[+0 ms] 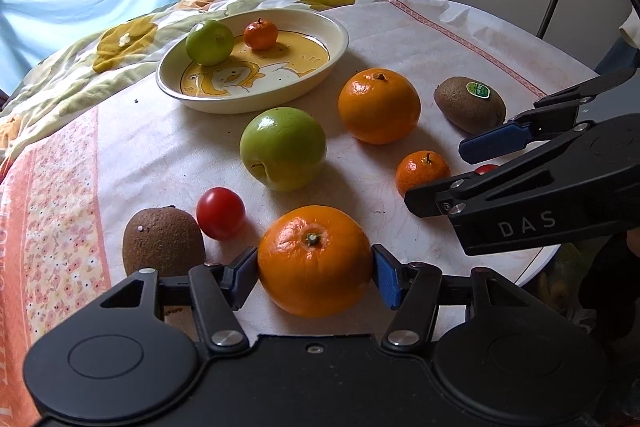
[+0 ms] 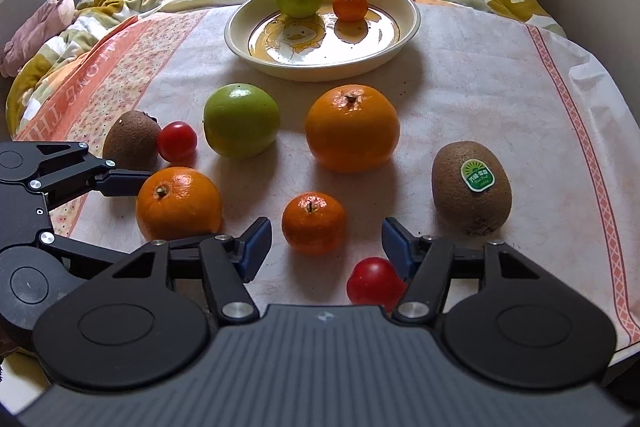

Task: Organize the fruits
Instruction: 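Grasp the large orange with the left tool while the right tool grasps a mandarin, then carry the orange and mandarin into the duck bowl and open both tools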

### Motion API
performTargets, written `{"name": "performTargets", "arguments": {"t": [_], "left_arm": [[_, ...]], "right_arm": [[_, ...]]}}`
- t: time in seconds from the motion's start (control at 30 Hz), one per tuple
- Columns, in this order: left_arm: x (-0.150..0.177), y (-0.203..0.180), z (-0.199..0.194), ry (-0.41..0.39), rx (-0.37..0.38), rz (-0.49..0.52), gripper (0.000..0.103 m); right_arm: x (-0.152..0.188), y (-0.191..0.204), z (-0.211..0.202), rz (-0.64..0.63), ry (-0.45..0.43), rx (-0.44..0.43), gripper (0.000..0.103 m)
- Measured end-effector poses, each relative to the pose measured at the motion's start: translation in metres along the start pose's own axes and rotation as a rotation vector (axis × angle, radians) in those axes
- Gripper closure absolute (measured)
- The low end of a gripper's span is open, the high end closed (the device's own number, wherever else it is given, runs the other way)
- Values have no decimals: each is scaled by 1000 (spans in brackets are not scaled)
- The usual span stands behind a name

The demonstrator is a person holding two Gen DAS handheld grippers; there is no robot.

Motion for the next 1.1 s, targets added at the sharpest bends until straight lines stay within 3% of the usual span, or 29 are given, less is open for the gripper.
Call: {"name": "performTargets", "arguments": {"t": [0.3, 0.37, 0.73, 1.1], "left_arm": [[7, 9, -11, -9, -17, -43, 39], [8, 11, -14, -13, -19, -51, 39], [2, 19, -34, -44, -32, -74, 39], [-23, 24, -78, -99, -27, -113, 39]], "right_arm": [[-7, 7, 9, -32, 19, 6, 37], [-6, 7, 13, -31, 37, 1, 50], [-10, 13, 2, -28, 28, 18, 51], [-38, 11, -50, 8, -36, 39, 51]]}}
Point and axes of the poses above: each gripper's, at about its wrist camera, not at the fingertips, and z roughly the way its jaws point, y to its left, x to its underside, the point moved 5 cm from there along z, roughly the way its jaws point, and after that the axes turned 14 degrees about -z, right-handed, at the moved point
